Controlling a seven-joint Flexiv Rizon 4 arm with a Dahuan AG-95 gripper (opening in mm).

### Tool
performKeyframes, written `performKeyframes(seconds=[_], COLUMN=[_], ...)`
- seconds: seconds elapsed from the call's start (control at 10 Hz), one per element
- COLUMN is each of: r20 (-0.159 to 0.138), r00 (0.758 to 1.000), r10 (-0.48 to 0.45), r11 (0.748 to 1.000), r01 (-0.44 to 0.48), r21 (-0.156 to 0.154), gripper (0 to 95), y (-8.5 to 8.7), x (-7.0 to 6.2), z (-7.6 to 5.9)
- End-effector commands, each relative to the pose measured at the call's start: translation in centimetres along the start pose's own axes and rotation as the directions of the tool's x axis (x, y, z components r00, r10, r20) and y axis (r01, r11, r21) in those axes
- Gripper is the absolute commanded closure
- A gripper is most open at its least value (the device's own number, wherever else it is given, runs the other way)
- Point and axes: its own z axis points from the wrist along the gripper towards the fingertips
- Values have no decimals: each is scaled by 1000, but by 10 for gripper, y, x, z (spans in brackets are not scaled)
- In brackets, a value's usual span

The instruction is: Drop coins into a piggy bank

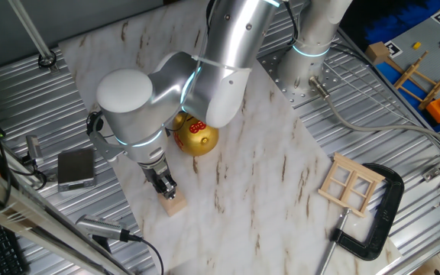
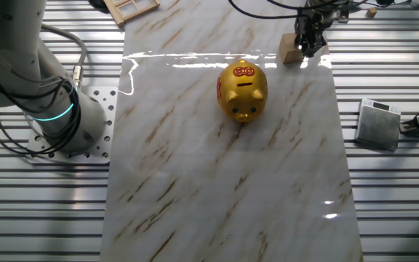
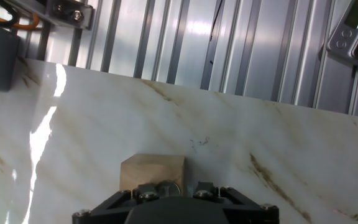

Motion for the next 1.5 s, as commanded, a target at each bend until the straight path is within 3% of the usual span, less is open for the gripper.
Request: performKeyframes(seconds=[0.1,1.5], r20=[0,0], r00=[1000,1000], r10=[0,-5], r11=[1000,1000], r01=[0,5], r21=[2,1], gripper=[570,570], y=[0,-4], x=[0,1], z=[0,-2])
